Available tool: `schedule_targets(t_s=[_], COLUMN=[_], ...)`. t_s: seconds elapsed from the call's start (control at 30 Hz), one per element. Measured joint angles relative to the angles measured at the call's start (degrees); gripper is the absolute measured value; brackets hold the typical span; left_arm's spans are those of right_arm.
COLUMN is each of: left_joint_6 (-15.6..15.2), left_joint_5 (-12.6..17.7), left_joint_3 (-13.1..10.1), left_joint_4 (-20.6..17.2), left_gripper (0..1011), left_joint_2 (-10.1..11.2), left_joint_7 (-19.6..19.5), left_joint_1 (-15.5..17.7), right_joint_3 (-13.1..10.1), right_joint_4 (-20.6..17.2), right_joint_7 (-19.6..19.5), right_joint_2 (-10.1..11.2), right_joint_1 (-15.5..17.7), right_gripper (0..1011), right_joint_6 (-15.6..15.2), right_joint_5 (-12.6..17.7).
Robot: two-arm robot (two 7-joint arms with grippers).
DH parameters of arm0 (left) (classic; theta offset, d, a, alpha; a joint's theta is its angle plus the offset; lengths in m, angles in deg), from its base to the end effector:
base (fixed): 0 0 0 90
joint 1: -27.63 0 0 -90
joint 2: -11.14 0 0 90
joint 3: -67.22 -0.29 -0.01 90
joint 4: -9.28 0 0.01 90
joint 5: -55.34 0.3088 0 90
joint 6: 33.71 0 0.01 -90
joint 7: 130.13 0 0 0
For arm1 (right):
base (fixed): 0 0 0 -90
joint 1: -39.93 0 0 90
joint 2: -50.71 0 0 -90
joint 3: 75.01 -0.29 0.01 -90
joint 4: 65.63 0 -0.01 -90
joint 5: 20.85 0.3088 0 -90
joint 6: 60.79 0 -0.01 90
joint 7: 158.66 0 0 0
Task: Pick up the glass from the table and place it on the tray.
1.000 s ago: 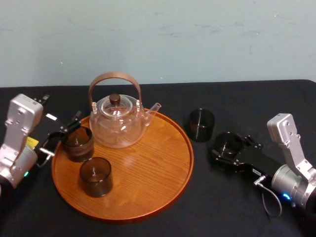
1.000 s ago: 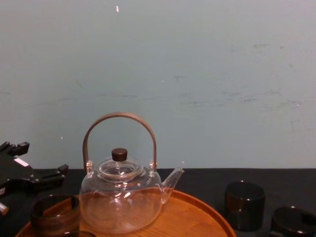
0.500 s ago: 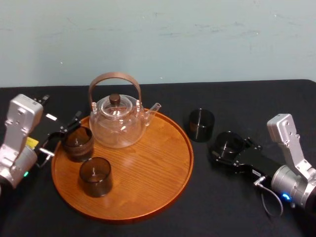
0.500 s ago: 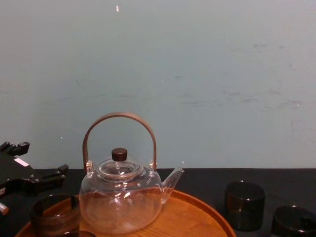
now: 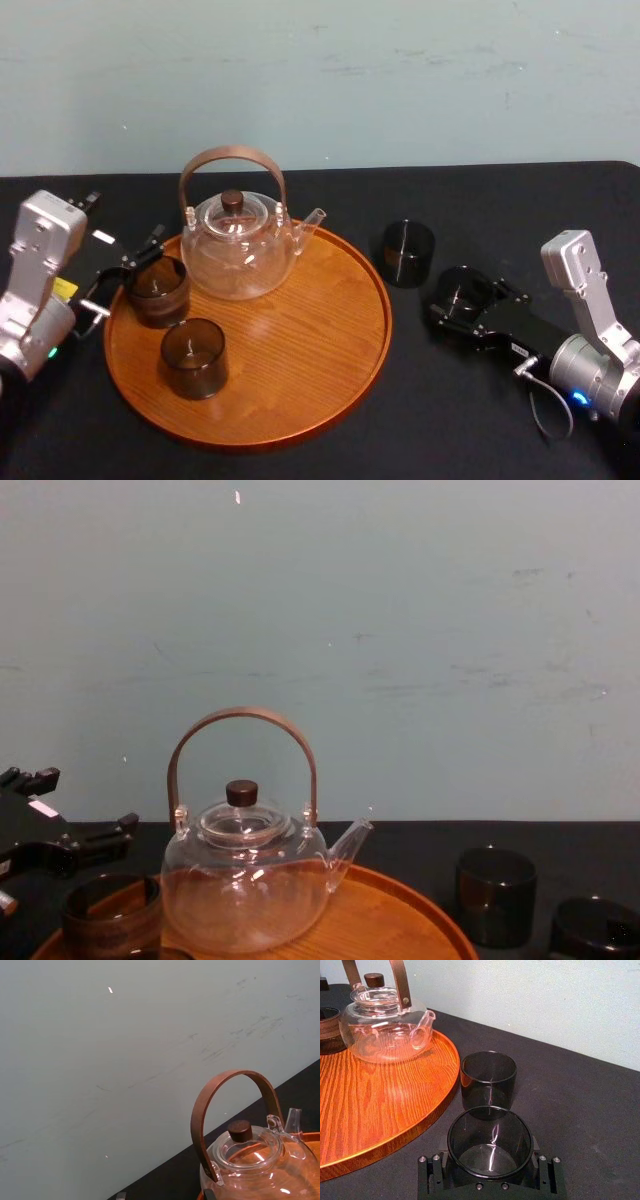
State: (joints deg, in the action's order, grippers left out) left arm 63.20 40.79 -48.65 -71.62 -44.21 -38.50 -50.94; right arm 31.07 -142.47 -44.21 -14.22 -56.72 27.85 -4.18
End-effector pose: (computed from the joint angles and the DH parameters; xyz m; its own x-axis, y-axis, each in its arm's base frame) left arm 0.3581 0.0827 -0.3023 0.2922 0.8803 0.3738 -0.9553 0.2873 0.0703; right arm 0.3470 -0.0780 -0.3369 0.5661 -0.8225 0.0558 0.7993 0.5311 -0.2811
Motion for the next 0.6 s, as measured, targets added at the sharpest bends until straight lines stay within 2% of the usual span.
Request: schedule_targets(t_s=[0.07,0.43,0.6], left_joint_6=[0.0,0.0,0.0], left_joint_5=[0.0,0.0,0.0], left_joint_3=[0.0,0.0,0.0], left_joint_4=[0.0,0.0,0.0], left_gripper=[1001,1002,1001], left_joint_2=[0.0,0.0,0.0], left_joint_7=[0.0,0.0,0.0], left_joint_1=[0.0,0.0,0.0], right_joint_3=[0.0,-0.1,-0.2], right_joint_4=[0.0,-0.3,-2.0], right_joint_7=[0.0,0.4,0.5], right_joint_2=[0.0,0.3,0.8], right_joint_1=[0.0,0.2,1.0], right_gripper=[905,905,905], right_joint_6=[0.0,0.3,0.5], right_joint_5=[0.0,0.4,0.7])
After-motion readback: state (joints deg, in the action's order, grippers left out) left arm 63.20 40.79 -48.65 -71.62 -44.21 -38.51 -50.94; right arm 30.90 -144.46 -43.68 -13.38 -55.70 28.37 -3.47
